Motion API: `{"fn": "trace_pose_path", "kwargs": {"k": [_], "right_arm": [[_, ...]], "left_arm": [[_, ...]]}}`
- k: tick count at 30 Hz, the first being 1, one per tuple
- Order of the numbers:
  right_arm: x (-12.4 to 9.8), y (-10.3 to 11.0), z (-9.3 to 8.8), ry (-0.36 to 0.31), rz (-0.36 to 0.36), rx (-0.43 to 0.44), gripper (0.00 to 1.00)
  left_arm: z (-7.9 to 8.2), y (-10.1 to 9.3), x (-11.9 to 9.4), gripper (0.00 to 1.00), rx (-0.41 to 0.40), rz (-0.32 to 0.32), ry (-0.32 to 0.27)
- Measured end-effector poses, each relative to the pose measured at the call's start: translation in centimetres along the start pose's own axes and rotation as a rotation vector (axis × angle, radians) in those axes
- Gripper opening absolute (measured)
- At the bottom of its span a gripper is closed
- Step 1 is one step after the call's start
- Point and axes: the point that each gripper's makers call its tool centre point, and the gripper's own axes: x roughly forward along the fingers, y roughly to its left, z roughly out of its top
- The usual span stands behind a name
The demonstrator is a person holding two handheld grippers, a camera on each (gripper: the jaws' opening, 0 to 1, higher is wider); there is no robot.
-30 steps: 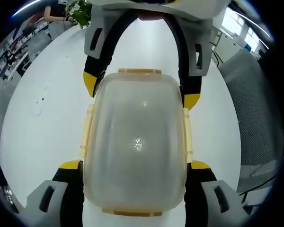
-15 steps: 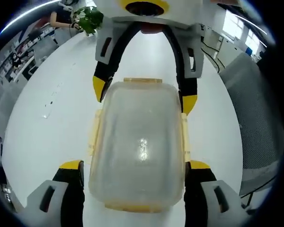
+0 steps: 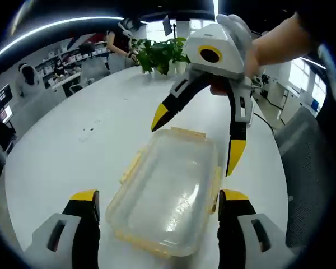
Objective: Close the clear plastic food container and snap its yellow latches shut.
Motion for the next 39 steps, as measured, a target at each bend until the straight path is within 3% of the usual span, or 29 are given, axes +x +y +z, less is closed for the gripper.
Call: {"fn": "trace_pose_path", "kwargs": {"k": [5,7,16,26,30,39], "right_arm": [[-0.9,-0.5,0.8,-0.119,-0.124,0.053,0.88],[-1.0,-0.4,0.5,-0.114,-0.158,0.038,0.88],[-2.0,-0.2,0.7,-0.248,-0.315,0.138,0.89],[-3.1,-0.9,-0.2,-0.304,-0.397,0.311,0.87],[-3.3,-0.7,-0.5,-0.295,-0.399,0.310,0.85],[-3.9,0.3,-0.9,-0.296,-0.390,0.322,0.85]], "left_arm": [[1.0,0.3,-1.0,0.86,-0.145,0.112,-0.148],[0.9,0.3,-1.2,0.86,-0.159,0.139,-0.170],[0.3,0.0,-2.6,0.85,-0.285,0.282,-0.286],[-0.5,-0.6,-3.1,0.84,-0.347,0.336,-0.300],[-0.4,-0.4,-3.4,0.84,-0.377,0.350,-0.319],[-1.2,-1.7,-3.6,0.83,-0.382,0.343,-0.298]]}}
